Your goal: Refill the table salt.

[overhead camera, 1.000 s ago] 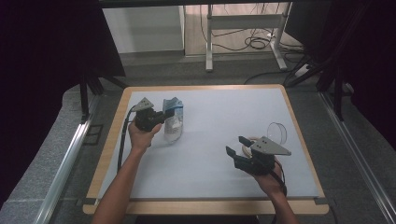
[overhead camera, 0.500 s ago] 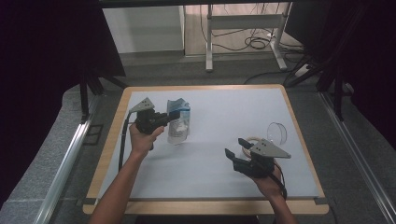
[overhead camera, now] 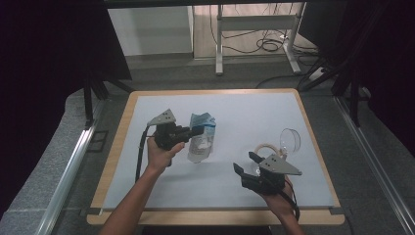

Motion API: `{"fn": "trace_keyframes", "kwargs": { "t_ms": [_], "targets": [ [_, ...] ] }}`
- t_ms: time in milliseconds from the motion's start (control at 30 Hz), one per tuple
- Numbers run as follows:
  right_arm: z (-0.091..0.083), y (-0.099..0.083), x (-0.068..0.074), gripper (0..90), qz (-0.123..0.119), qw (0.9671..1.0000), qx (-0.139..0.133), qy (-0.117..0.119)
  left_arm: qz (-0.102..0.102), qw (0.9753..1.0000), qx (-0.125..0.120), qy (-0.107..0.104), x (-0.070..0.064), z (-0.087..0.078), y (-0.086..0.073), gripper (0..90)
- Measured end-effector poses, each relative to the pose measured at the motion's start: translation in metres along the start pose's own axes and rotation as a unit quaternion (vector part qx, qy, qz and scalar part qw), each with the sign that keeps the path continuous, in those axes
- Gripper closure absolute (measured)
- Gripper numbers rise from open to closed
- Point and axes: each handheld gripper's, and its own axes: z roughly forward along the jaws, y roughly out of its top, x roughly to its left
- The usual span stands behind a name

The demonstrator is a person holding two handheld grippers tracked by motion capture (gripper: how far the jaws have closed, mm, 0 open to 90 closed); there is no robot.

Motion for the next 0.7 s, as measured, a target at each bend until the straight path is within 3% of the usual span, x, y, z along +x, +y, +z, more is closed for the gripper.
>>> {"fn": "trace_keyframes", "kwargs": {
  "t_ms": [333, 700],
  "targets": [
    [0.006, -0.006, 0.009, 34.5, -0.008, 1.0000, 0.005, 0.002, 0.004, 0.9999, 0.010, -0.005, -0.010, 0.009, -0.003, 90.0],
    [0.015, -0.015, 0.021, 34.5, -0.021, 0.9995, 0.022, 0.005, 0.003, 0.9999, 0.000, -0.017, -0.018, 0.006, 0.000, 90.0]
  ]
}}
